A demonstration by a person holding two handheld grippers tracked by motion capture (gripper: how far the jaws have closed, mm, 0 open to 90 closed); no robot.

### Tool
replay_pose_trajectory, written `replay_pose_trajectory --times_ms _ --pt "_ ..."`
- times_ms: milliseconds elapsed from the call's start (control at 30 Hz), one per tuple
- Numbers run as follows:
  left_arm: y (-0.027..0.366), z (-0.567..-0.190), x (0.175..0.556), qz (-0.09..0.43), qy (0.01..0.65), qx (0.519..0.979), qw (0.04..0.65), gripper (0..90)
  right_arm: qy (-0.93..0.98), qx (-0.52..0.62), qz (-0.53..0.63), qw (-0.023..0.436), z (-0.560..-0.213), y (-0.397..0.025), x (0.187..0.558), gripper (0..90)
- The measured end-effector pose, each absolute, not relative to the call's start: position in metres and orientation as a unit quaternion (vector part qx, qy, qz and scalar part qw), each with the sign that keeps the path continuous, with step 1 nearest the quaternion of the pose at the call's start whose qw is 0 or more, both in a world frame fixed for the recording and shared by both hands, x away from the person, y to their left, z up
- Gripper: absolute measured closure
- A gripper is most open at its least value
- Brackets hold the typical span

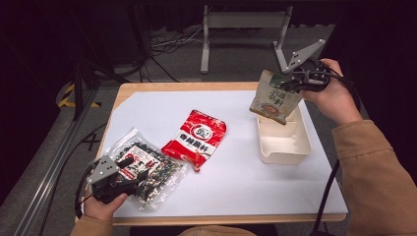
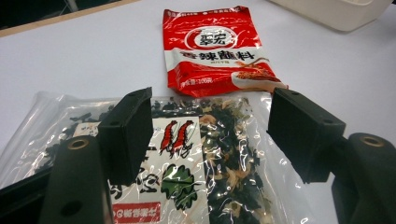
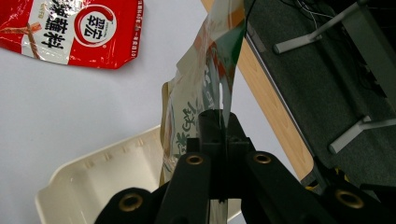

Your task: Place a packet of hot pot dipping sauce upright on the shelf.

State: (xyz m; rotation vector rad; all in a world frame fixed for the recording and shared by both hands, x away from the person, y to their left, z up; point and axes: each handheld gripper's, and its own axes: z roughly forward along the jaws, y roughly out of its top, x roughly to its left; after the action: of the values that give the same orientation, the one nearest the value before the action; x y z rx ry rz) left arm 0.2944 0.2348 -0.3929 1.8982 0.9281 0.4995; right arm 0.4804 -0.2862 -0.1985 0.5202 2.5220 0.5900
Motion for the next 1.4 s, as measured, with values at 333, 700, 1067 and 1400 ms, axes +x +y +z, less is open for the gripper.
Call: replay_pose_trajectory --times_ms 333,700,1067,1400 --pt "0.24 -0.394 0.289 0.207 0.389 0.768 0.464 31.3 0.926 0.181 0.215 0.252 -0.198 -0.3 0.503 90.0" --pt "0.237 -0.395 0.293 0.205 0.384 0.771 0.464 31.3 0.918 0.181 0.218 0.276 -0.202 -0.311 0.521 90.0" --pt "0.237 -0.395 0.294 0.202 0.387 0.77 0.465 31.3 0.913 0.175 0.216 0.298 -0.214 -0.324 0.534 90.0" --pt "0.236 -0.396 0.294 0.201 0.388 0.77 0.465 31.3 0.916 0.16 0.198 0.309 -0.228 -0.32 0.539 90.0"
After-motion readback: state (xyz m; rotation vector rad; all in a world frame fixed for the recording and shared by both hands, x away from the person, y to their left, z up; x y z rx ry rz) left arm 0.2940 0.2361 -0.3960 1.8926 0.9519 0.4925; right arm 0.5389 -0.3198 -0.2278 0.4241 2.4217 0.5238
